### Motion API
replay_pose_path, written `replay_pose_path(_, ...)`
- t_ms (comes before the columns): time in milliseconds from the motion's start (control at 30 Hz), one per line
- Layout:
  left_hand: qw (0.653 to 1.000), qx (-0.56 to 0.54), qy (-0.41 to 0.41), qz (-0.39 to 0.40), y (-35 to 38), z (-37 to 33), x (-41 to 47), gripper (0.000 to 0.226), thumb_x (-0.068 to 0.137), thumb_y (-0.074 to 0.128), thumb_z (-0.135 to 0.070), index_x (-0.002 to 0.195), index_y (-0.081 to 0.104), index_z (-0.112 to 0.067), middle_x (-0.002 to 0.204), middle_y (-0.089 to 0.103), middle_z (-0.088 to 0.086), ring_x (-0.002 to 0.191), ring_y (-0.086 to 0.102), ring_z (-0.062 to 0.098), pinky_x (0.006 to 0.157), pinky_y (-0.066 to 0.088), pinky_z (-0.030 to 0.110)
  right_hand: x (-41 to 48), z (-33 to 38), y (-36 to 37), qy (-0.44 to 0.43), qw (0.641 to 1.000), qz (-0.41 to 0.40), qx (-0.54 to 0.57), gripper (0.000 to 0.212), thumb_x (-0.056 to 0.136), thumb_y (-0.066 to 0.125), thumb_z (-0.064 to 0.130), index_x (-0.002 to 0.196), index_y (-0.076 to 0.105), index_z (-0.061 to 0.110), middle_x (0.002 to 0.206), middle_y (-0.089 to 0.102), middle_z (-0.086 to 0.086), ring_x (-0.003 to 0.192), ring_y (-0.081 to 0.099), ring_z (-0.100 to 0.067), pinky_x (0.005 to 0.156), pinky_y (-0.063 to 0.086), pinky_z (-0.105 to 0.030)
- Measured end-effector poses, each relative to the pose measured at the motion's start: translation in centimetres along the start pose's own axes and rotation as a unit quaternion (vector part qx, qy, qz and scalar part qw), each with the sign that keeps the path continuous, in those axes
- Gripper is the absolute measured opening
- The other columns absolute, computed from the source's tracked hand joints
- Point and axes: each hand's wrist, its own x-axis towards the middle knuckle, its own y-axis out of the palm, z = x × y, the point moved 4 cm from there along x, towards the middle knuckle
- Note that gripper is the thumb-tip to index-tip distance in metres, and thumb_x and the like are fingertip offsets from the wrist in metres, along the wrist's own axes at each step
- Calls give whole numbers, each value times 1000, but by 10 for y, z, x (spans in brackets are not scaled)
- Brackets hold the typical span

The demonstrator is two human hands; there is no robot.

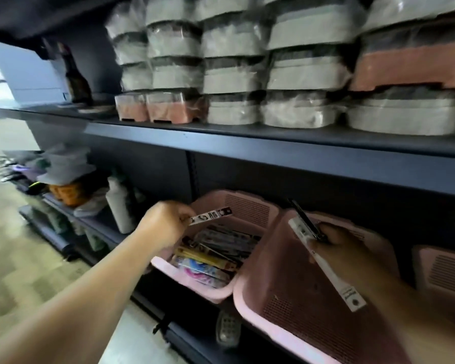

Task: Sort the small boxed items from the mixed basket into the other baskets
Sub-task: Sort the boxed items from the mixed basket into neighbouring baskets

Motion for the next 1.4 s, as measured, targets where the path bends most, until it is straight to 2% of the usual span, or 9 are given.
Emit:
replay_pose_path(233,986,99,110,75,32,-14,11,24,97,61,-31,112,78,-39,121,73,-13,111,69,15,95,54,31,16,-2,12,10,1000,9,-18,9,102,53,34,108,60,36,88,67,13,78,62,-2,57,40,-21)
replay_pose_path(433,901,204,100,368,57,-15,-2,32,88,54,-27,108,76,-42,91,72,-16,90,69,16,68,52,24,30,-12,17,10,1000,9,-6,11,100,56,35,107,65,36,89,71,9,81,68,-10,66,50,-28)
replay_pose_path(600,936,145,41,319,46,-7,7,44,90,56,-22,122,70,-49,109,69,-12,85,71,15,77,63,32,35,-16,21,6,1000,18,5,9,100,56,34,100,65,35,82,73,7,77,69,-12,64,49,-28)
replay_pose_path(767,894,229,119,367,52,-11,-2,41,88,60,-24,123,70,-44,112,68,-15,97,66,13,83,58,29,37,-15,24,-3,1000,18,7,9,100,57,34,98,66,33,83,73,5,78,70,-16,67,53,-32)
replay_pose_path(933,865,259,138,408,66,-20,-7,23,95,63,-28,111,77,-19,97,74,0,73,60,17,50,40,9,37,-14,23,-7,1000,19,6,10,100,56,33,97,65,33,82,72,4,76,69,-15,62,47,-29)
replay_pose_path(1033,902,221,77,363,60,-9,-1,23,89,62,-37,94,76,-20,84,74,-2,79,69,19,70,59,29,38,-17,23,-4,1000,21,15,11,101,56,31,96,66,32,77,73,4,72,69,-14,60,46,-27)
replay_pose_path(1100,930,187,49,313,49,-2,10,19,91,55,-27,82,71,-21,76,68,-7,72,65,18,67,57,31,38,-19,22,-2,1000,19,20,12,100,57,32,95,67,31,75,74,4,70,70,-14,60,47,-27)
replay_pose_path(1267,950,217,88,209,34,7,38,34,100,50,-19,119,74,-34,124,70,-5,112,66,21,92,51,27,36,-19,21,1,999,12,32,11,99,58,32,96,68,30,75,74,3,71,71,-18,62,52,-31)
replay_pose_path(1400,929,251,114,246,59,7,40,30,100,56,-22,121,74,-31,116,70,-5,106,68,24,87,54,28,35,-17,22,-6,1000,16,16,10,99,58,34,96,67,34,79,74,5,75,70,-15,67,53,-32)
